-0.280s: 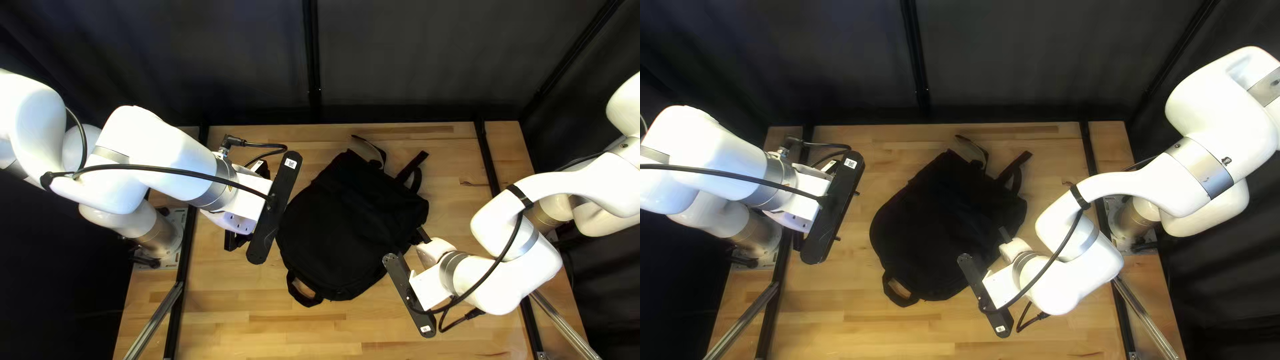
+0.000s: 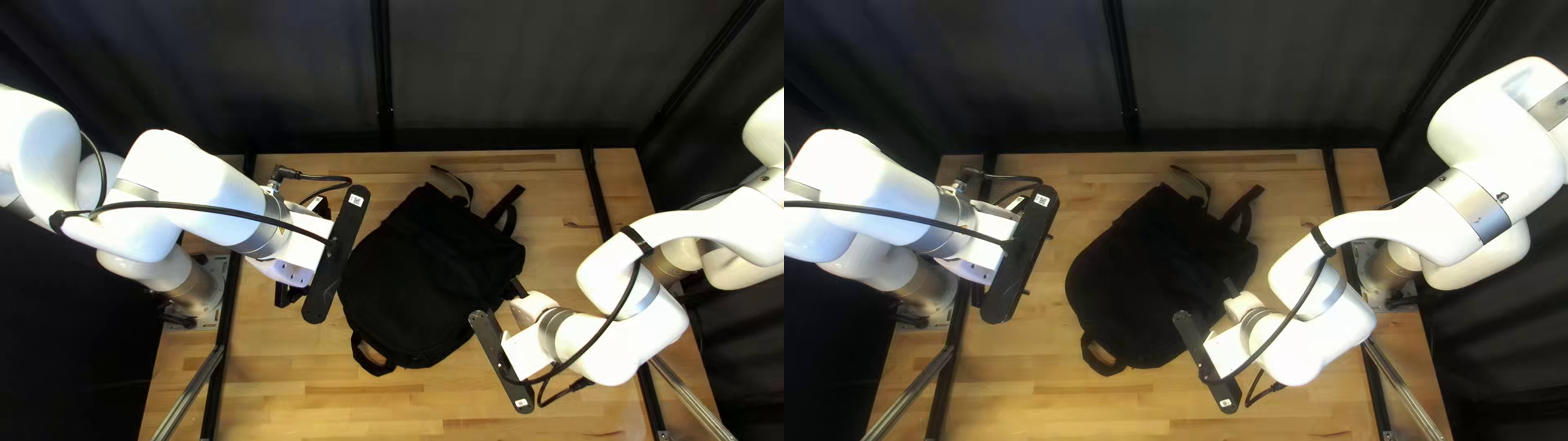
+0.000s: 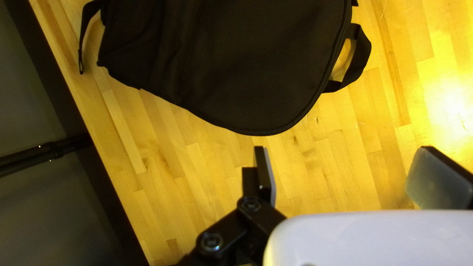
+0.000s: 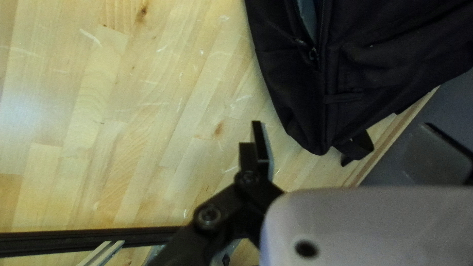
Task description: Remove a lunch box from a kids backpack
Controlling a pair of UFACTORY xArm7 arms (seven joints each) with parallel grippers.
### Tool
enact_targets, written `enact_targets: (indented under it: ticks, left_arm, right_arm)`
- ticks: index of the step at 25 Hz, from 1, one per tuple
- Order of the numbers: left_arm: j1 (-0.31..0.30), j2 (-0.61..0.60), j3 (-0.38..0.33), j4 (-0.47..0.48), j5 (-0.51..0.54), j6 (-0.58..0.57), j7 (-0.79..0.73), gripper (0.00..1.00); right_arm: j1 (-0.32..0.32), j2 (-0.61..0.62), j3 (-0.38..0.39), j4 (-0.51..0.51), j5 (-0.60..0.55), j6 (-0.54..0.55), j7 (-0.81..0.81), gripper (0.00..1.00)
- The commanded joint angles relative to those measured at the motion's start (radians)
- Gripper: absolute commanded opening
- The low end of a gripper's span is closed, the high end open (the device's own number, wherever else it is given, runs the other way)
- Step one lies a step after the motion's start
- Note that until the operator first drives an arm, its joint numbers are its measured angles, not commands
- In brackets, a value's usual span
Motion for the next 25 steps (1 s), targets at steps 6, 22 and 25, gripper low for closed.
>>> enact_targets:
  ticks: [6,22,25]
  left_arm:
    - [0.0,0.0,0.0,0.0,0.0,0.0,0.0,1.0]
    - [-0.016,0.314,-0.251,-0.043,0.145,-0.216,-0.539,1.0]
    - [-0.023,0.414,-0.294,-0.054,0.238,-0.263,-0.731,1.0]
  right_arm:
    - [0.0,0.0,0.0,0.0,0.0,0.0,0.0,1.0]
    - [0.0,0.0,0.0,0.0,0.0,0.0,0.0,1.0]
    - [0.0,0.0,0.0,0.0,0.0,0.0,0.0,1.0]
